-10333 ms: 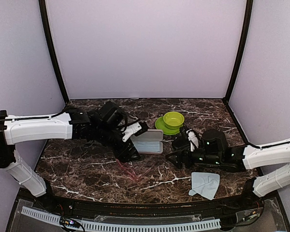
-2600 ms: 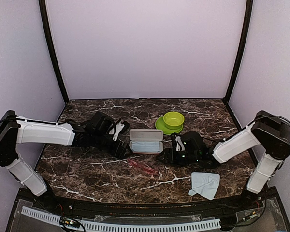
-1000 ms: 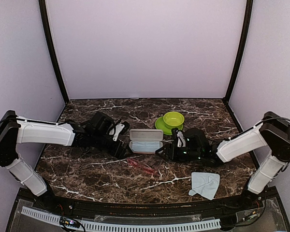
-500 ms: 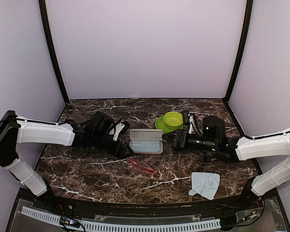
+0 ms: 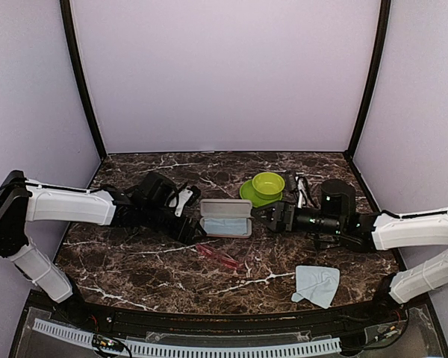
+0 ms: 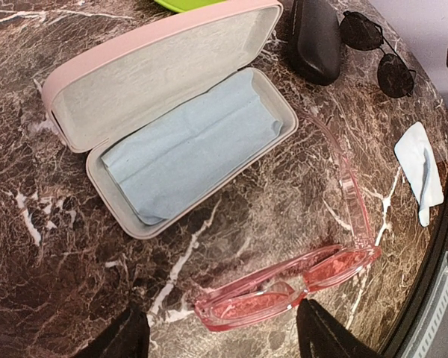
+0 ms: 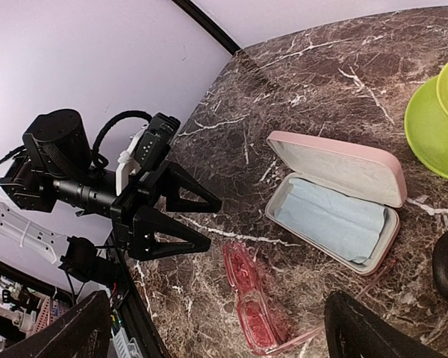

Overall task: Organize the sunglasses
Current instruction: Pick up the sunglasses from the center of the board.

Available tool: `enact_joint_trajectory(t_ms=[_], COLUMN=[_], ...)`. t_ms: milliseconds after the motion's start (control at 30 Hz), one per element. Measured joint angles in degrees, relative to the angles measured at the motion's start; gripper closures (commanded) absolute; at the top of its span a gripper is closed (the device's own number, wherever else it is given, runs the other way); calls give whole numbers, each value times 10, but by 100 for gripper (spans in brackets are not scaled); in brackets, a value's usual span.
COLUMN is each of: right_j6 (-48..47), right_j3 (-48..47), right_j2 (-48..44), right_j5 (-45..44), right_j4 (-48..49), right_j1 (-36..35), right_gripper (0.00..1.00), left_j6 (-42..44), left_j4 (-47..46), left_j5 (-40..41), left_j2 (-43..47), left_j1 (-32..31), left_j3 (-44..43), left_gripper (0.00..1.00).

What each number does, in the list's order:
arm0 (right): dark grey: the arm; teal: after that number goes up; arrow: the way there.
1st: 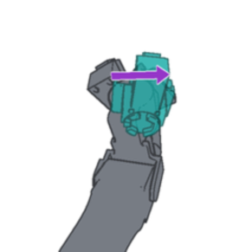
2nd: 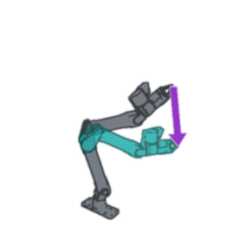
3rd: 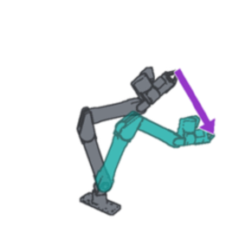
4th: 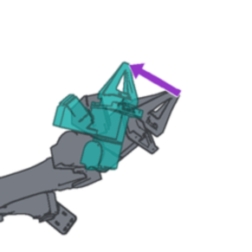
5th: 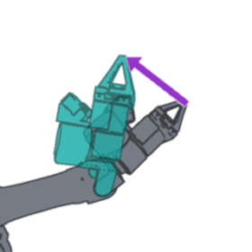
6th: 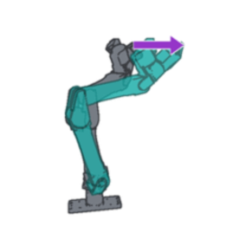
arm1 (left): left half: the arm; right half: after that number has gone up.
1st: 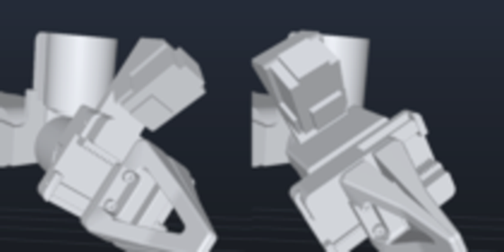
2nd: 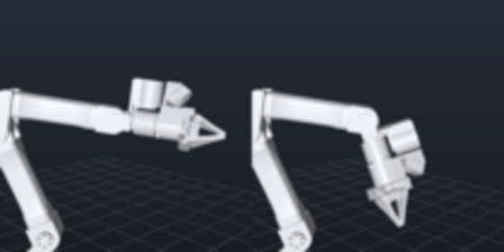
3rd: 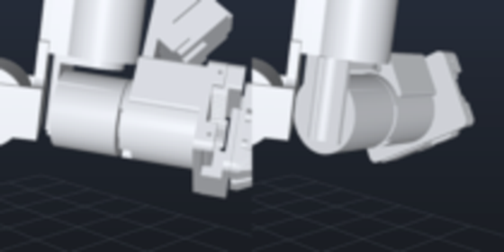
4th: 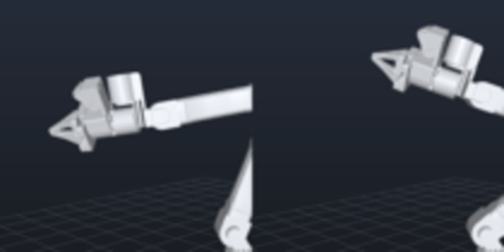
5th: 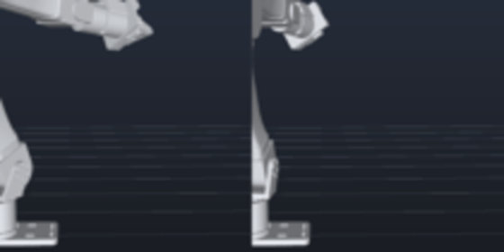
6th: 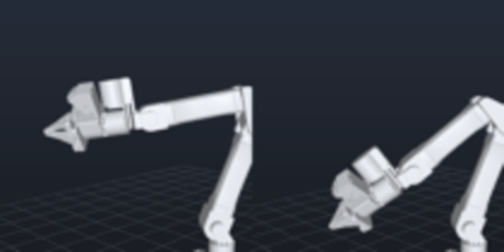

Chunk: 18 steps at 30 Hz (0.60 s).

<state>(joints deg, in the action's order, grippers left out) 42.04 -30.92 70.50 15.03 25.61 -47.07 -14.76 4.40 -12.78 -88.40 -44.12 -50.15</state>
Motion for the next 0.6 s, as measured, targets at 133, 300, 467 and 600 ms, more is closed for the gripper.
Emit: enact_joint_trajectory(t_ms=[133, 300, 467, 600], right_j6=[0, 2, 5, 5], right_j3=[2, 11, 13, 13], right_j2=[0, 0, 2, 12], right_j5=[0, 1, 5, 10], right_j4=[-1, 0, 1, 4], right_j1=[3, 6, 9, 10], right_gripper=[3, 18, 34, 34], left_j6=[0, 0, 0, 0], left_j4=[0, 0, 0, 0], left_j5=[0, 0, 0, 0], left_j2=[0, 0, 0, 0], left_j1=[0, 0, 0, 0], left_j3=[0, 0, 0, 0], left_gripper=[30, 30, 30, 30])
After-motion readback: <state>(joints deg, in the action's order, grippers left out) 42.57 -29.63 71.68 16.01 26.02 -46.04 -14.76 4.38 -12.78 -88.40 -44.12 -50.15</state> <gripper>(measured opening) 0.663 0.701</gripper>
